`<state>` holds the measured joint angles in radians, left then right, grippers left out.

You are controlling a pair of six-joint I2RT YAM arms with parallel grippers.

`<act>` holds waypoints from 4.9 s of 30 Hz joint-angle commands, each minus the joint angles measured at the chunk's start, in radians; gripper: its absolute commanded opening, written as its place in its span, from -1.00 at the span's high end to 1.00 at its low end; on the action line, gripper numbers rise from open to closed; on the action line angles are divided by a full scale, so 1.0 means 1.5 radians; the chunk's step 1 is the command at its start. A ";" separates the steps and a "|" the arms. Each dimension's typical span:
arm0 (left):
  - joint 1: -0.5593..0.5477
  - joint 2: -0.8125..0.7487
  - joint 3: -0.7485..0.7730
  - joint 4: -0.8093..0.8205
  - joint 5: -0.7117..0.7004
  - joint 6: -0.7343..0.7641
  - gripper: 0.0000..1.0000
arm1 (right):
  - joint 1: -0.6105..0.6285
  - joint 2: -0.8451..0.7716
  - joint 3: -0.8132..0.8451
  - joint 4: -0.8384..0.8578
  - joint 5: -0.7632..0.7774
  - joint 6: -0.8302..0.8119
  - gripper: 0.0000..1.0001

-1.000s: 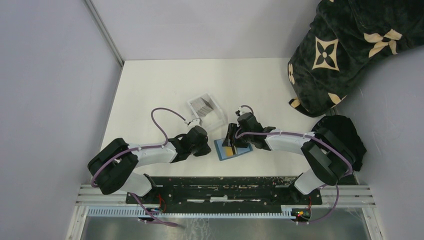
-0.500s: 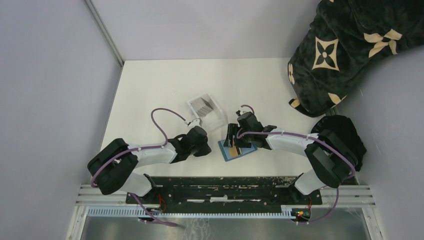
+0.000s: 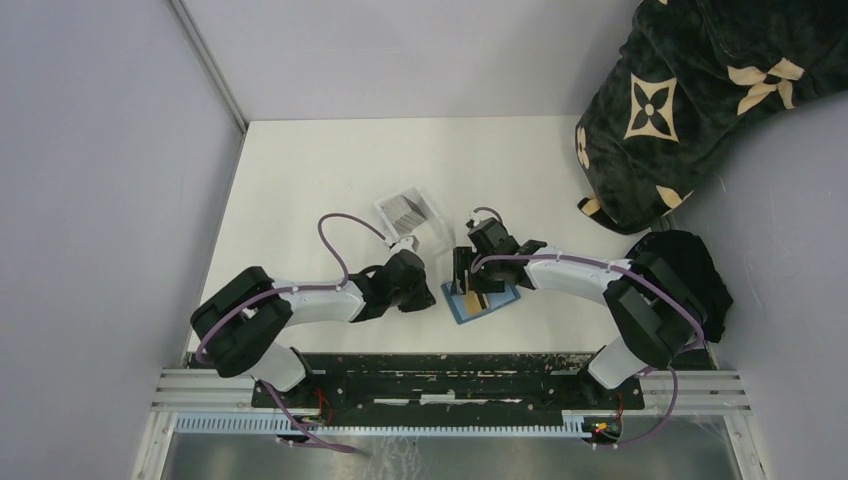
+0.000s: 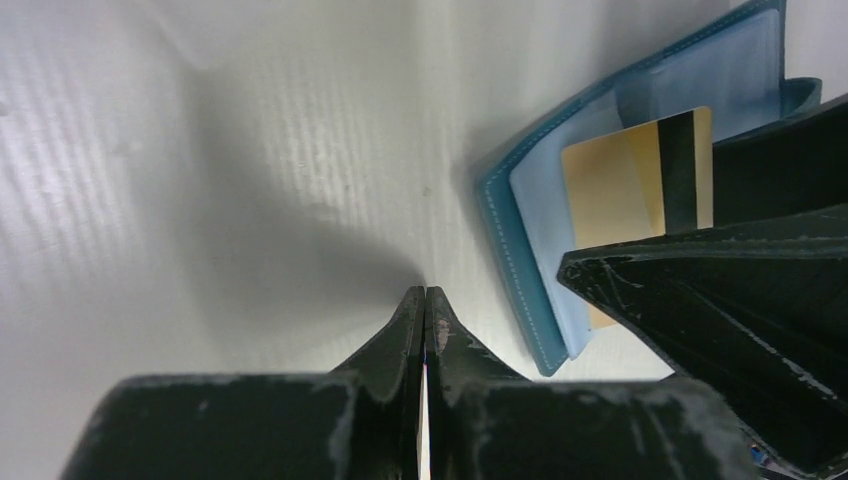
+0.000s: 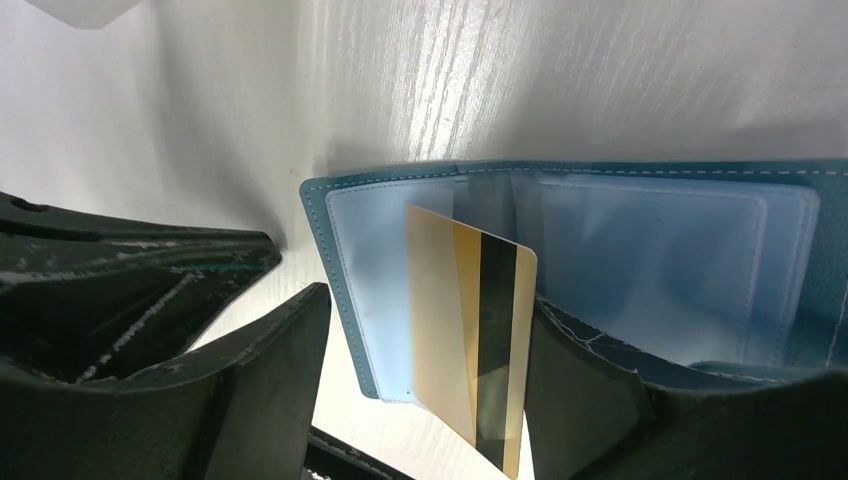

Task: Put the credit cards into the card holder
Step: Insert the credit card into the card holder.

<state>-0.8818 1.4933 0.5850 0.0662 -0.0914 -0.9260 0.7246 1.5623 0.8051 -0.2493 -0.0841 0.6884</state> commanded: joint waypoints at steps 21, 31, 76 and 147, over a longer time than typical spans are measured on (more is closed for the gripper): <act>-0.038 0.106 0.090 0.032 0.052 0.019 0.92 | 0.040 0.088 0.084 -0.130 0.074 -0.084 -0.58; -0.037 0.108 0.087 0.032 0.051 0.016 0.93 | 0.042 0.065 0.116 -0.174 0.136 -0.118 -0.58; -0.046 0.113 0.076 0.050 0.028 -0.013 0.93 | 0.052 0.062 0.157 -0.218 0.216 -0.192 -0.90; -0.061 0.123 0.074 0.051 0.035 -0.016 0.94 | 0.008 0.051 0.081 -0.165 0.144 -0.155 -0.91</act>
<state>-0.9627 1.6634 0.7132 0.1612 -0.0349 -0.9264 0.7486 1.6451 0.9436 -0.5301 0.1761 0.4305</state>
